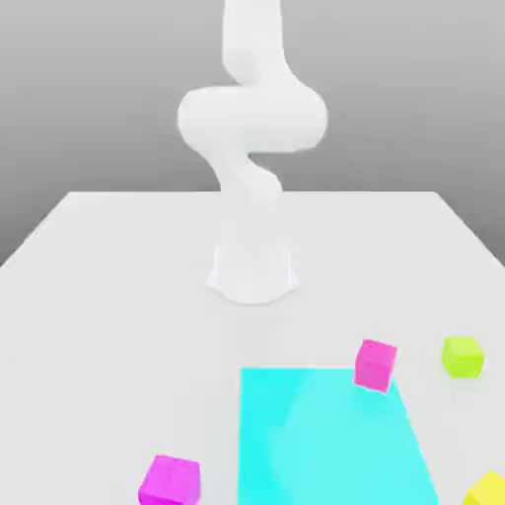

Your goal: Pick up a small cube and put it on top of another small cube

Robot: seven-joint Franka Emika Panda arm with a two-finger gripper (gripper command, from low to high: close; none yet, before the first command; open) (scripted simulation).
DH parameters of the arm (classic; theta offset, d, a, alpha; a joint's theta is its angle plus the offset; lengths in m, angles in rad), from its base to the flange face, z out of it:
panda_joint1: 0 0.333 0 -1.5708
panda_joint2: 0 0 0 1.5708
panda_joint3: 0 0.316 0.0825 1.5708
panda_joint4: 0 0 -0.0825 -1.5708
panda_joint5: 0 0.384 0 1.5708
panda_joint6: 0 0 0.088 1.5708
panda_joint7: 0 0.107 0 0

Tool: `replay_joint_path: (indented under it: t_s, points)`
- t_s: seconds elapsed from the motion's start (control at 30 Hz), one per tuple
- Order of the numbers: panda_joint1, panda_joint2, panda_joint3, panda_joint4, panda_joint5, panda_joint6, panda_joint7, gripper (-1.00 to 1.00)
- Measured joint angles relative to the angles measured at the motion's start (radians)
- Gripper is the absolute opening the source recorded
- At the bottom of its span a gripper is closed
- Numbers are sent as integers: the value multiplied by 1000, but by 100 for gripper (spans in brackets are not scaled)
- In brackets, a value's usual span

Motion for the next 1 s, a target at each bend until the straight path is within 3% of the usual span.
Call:
replay_joint_path:
  t_s: [0.77, 0.97, 1.0]
  points:
    - [432, 838, 348, -324, -169, 449, -481, 0]
    - [570, 1041, 192, -291, -347, 592, -367, 0]
    - [598, 1069, 159, -284, -369, 614, -349, -100]
